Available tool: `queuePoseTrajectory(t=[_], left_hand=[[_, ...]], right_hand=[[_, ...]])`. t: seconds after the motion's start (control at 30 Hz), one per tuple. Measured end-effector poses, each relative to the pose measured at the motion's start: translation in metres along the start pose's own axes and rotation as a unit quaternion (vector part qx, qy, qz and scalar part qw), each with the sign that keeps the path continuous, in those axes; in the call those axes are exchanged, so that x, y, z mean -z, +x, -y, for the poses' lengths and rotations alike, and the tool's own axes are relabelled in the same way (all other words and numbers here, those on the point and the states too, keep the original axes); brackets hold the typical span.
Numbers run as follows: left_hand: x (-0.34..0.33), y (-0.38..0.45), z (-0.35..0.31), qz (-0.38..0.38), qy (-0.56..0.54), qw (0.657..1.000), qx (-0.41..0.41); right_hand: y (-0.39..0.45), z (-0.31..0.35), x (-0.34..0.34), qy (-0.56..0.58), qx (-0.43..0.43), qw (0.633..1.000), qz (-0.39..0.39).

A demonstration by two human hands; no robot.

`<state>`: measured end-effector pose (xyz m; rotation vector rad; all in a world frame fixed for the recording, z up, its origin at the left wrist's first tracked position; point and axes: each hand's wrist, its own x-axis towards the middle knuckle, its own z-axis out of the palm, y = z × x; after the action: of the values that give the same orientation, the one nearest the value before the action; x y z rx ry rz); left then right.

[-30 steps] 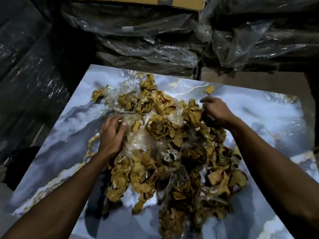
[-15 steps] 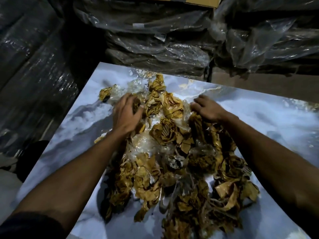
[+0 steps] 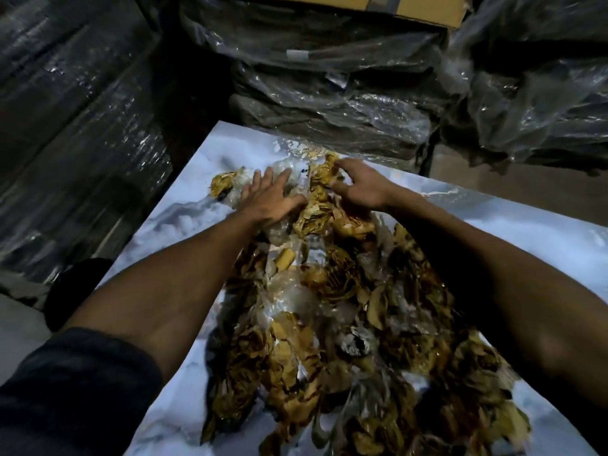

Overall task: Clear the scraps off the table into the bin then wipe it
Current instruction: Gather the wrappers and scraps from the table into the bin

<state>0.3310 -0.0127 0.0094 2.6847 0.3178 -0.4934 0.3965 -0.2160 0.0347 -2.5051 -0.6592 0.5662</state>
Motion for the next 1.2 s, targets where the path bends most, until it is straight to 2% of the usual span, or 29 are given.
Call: queuePoseTrajectory(t=[0.07,0.23,0.37,0.6,0.67,0.77,0.93,1.03,1.2], left_hand=[[-0.002,0.003,0.001,0.01,-0.007,1.0,0.01],[-0.002,-0.007,0.006,-0.001,0.012,1.0,-0.024],[-0.006,-0.026,0.004,0.02,0.037,0.998,-0.036],[-0.003,-0.066,0.004,-0.023,0.021,0.997,-0.068],[0.006,-0.073,0.009,-0.04,0.009,0.995,-0.086],[0.021,-0.072,0.025,-0.086,-0.025,0.99,-0.107],[0.039,-0.03,0.059,-0.177,-0.086,0.98,-0.01],[0.038,-0.006,0.08,-0.145,-0.053,0.988,0.011],[0.019,0.018,0.096,-0.046,-0.074,0.996,-0.03]], right_hand=[[0.02,0.012,-0.01,0.007,-0.004,1.0,0.021],[0.024,0.019,-0.03,-0.043,0.005,0.996,0.079],[0.004,0.021,-0.036,-0.081,0.015,0.993,0.081],[-0.036,0.038,-0.039,-0.093,0.005,0.992,0.083],[-0.043,0.046,-0.038,-0.069,-0.006,0.995,0.071],[-0.052,0.055,-0.039,-0.028,-0.033,0.999,0.01],[-0.066,0.065,-0.039,-0.003,-0.061,0.997,-0.044],[-0.079,0.068,-0.043,0.015,-0.083,0.994,-0.068],[-0.096,0.075,-0.053,0.016,-0.113,0.988,-0.106]])
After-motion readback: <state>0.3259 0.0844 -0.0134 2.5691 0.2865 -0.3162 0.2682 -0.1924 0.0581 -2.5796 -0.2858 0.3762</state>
